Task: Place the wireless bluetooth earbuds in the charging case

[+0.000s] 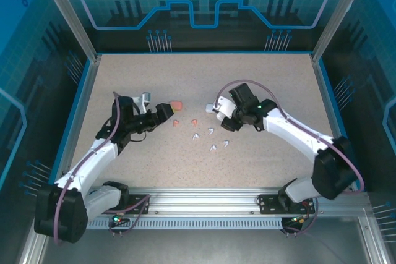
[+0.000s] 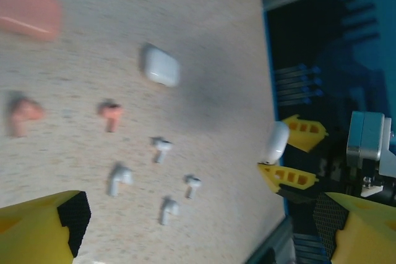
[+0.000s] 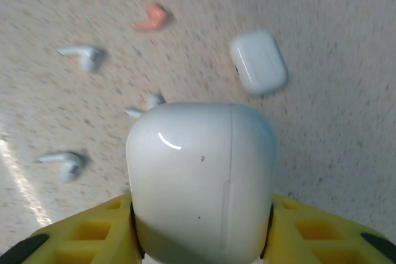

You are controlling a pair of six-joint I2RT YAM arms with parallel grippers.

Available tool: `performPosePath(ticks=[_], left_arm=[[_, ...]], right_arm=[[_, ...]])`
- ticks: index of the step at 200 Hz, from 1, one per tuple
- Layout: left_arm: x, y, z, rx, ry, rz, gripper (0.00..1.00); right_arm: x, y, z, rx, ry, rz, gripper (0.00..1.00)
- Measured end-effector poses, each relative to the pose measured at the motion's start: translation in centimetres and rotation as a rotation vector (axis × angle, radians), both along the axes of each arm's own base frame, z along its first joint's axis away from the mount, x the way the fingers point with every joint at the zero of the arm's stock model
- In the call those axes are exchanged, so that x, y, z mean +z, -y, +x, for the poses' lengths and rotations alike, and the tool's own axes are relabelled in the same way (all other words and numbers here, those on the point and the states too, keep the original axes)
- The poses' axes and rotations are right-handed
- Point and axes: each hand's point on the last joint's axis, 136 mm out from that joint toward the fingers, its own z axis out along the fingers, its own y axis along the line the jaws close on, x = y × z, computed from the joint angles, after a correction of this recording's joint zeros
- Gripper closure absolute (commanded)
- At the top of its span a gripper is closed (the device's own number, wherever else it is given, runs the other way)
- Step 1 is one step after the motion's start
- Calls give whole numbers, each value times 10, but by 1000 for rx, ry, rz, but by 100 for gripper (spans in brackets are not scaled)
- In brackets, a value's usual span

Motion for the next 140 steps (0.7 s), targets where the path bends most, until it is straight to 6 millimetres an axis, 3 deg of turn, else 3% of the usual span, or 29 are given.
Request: performPosePath(ticks=[31,64,140], left_arm=[[24,39,-13,-165,64,-57,8],[35,71,-25,-292,85,-82,12],[34,119,-37,-450,67,-87,20]], right_arm=[[28,-17,-21,86,91,61,56],[50,-27,-34,135,154,97,56],[58,-40,-43,189,179,98,56]])
